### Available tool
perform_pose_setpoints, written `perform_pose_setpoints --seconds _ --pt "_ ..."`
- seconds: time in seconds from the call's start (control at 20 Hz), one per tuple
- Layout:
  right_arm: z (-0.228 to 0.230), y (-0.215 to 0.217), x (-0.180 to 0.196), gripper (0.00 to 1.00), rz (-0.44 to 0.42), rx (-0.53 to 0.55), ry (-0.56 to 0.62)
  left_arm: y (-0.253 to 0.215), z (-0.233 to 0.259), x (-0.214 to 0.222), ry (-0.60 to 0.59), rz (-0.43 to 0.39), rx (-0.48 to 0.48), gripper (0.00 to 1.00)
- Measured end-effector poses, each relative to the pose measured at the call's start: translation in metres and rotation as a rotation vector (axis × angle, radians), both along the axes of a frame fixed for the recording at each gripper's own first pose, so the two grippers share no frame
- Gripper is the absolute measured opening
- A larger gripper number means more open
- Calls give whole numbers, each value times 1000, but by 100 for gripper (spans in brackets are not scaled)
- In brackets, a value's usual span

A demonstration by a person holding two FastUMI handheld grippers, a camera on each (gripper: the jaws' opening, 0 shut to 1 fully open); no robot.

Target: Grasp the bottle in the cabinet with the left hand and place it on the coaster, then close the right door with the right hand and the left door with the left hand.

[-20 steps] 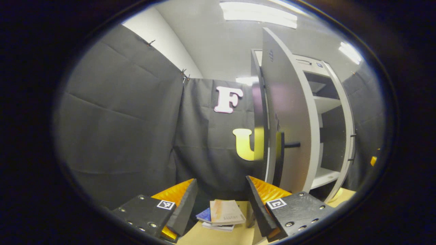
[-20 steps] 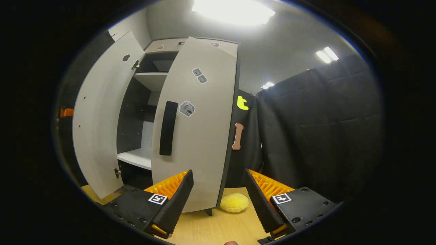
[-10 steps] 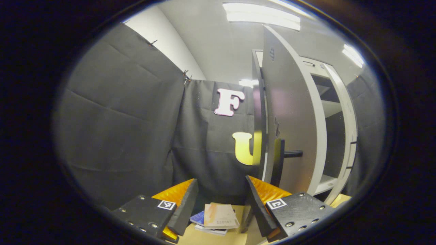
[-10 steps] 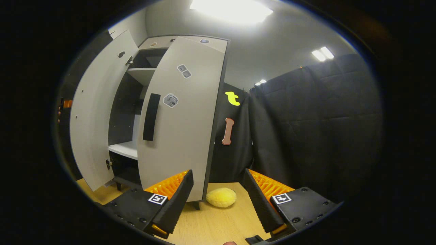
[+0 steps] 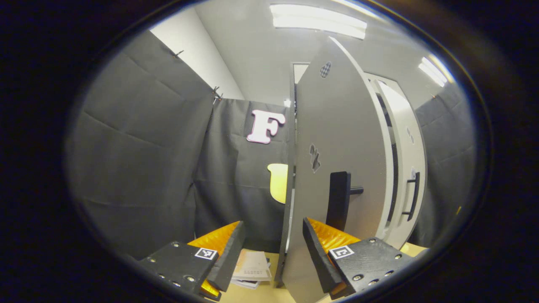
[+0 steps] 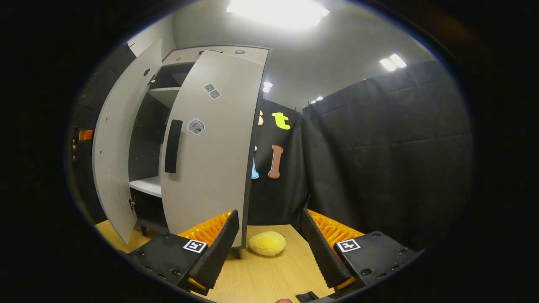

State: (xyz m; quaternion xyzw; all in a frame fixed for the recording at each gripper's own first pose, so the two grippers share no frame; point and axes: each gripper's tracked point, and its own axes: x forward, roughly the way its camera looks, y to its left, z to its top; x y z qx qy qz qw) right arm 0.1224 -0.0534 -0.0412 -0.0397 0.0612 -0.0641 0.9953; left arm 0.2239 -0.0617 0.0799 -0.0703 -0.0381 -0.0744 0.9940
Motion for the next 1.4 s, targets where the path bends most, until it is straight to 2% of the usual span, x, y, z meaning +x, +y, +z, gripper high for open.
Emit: perform_pose_setpoints --seconds 0.05,0.1,0.2,0.25,0.3,0.35,0.4,0.5,0.65,0.75,0.8,1.1,1.4 --pt "1 -2 -1 96 2 3 -3 -5 0 0 0 -5 -1 81" --pt "2 -3 -2 96 5 7 -3 -10 1 1 -1 -9 -1 87" --pt "3 -2 -3 96 12 9 -5 -21 2 1 -2 -23 -2 87" --pt "4 -2 -5 96 17 9 -7 -29 1 1 -4 -29 -1 81" --pt "5 -3 -6 96 22 9 -10 -35 1 3 -4 -31 1 81" --pt "5 -4 -9 96 28 8 -12 -41 0 5 -3 -28 6 87" --pt "5 -5 -11 96 31 7 -13 -47 0 9 -1 -26 12 87" --pt "4 -7 -15 96 38 6 -8 -61 -2 18 7 -28 13 81" --pt "1 -11 -21 96 47 9 -5 -88 -9 34 25 -63 14 81" --pt "3 -11 -27 96 58 25 -17 -108 -18 42 39 -82 48 81" --pt "3 -13 -29 96 60 32 -22 -118 -20 43 43 -92 68 87" --pt "4 -24 -37 96 83 70 -31 -150 -29 6 29 -101 129 87" --pt "15 -16 -38 96 158 143 -58 -132 -19 -62 11 -86 135 87"
